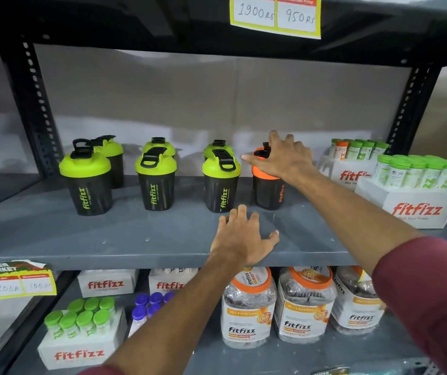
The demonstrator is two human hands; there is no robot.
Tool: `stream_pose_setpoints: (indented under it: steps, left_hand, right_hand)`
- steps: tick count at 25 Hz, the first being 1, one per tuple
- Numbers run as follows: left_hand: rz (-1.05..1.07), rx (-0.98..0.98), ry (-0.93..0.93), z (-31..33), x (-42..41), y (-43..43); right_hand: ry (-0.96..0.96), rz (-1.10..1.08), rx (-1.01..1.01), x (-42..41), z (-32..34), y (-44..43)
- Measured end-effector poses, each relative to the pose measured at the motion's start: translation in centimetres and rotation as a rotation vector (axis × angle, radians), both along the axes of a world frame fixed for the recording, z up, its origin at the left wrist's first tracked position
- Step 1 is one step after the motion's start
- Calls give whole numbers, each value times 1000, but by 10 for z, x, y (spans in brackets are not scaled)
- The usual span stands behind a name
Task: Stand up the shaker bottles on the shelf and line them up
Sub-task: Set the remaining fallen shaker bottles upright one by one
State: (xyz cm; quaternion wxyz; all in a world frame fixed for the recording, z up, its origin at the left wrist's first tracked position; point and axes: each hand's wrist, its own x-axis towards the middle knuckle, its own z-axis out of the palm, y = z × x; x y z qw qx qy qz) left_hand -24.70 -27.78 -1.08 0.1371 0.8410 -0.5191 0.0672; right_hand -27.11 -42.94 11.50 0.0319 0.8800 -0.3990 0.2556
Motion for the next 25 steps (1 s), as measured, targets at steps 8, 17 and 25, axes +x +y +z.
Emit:
stream_pose_setpoints:
  steps: [8,17,25]
  left_hand:
    - [-7,2,6,1,0,1]
    - [-9,-106,56,-2,0,1]
    - [192,-766,502,7,14,7]
  right_hand:
    - [73,-45,36,1,4,-8]
    - [-45,-43,56,-23,-16,-10]
    - [-751,152,278,-47,-53,4]
